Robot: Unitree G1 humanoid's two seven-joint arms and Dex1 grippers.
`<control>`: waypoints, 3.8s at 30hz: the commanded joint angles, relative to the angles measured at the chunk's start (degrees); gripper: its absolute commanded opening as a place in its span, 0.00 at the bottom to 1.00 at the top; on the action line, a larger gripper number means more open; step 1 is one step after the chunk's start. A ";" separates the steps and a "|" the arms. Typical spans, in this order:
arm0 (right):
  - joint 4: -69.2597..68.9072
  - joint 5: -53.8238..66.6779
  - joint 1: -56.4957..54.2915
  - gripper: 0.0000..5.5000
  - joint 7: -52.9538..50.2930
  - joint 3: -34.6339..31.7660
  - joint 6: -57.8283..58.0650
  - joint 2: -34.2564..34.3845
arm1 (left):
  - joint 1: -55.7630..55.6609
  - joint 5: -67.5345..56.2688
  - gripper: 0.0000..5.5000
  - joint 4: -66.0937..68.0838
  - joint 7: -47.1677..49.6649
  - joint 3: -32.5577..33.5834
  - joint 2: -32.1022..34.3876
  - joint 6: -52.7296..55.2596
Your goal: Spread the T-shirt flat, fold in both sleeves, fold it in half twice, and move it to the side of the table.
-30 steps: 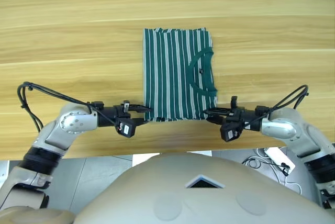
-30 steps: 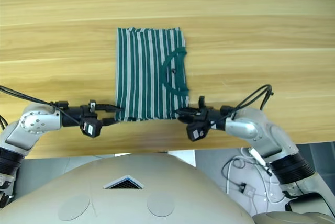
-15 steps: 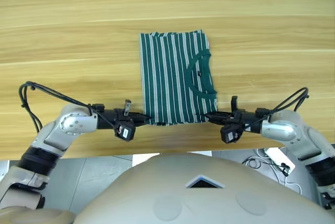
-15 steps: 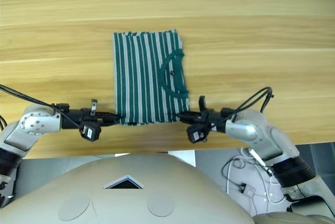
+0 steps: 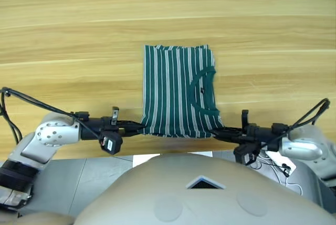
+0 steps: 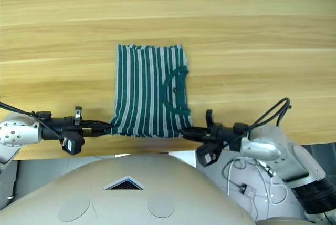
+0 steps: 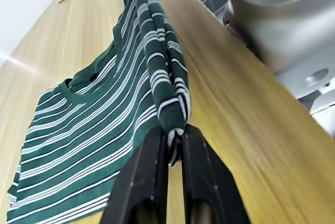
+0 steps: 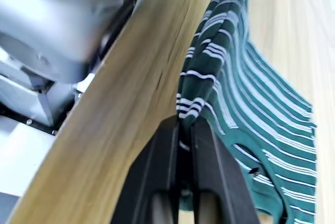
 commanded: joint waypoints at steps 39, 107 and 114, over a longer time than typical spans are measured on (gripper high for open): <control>42.93 -23.22 -45.46 0.25 -21.42 7.82 25.81 28.20 | -57.47 39.14 0.20 69.81 45.83 -8.09 -34.28 4.93; 94.80 -10.70 -78.92 0.98 -32.59 9.94 13.60 56.60 | -46.61 39.50 0.98 51.20 32.80 -11.92 -28.36 7.47; 98.84 -13.53 -80.45 0.98 -38.28 10.72 16.66 55.04 | -44.63 44.08 0.98 50.68 34.57 -16.70 -25.53 6.37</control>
